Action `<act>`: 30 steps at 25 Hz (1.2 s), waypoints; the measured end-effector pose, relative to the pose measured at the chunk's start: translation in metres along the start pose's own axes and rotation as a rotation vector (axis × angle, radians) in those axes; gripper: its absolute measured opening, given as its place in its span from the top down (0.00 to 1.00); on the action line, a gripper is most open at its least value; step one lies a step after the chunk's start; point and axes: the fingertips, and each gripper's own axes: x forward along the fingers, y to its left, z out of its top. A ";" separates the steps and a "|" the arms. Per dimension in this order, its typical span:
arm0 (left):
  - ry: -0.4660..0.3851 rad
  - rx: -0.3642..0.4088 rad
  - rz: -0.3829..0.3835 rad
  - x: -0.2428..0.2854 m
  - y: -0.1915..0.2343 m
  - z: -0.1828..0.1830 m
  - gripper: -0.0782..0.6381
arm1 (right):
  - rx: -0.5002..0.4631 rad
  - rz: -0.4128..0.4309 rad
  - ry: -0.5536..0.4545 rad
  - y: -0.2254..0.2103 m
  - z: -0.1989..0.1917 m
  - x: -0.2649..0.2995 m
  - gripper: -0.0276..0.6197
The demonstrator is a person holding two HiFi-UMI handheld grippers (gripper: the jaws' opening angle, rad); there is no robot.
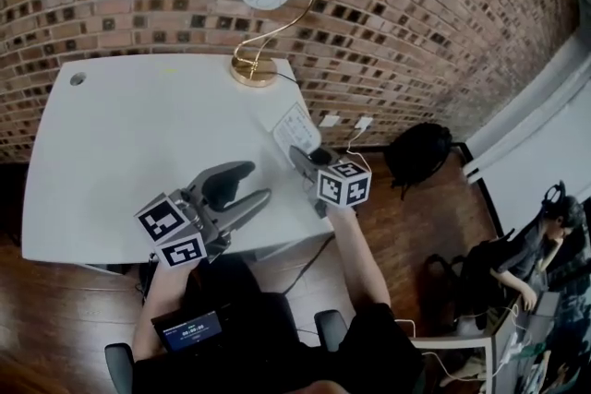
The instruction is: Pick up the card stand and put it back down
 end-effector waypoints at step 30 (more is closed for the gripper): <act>-0.033 0.031 0.009 -0.022 -0.015 0.023 0.58 | 0.114 0.426 -0.294 0.118 0.108 -0.073 0.91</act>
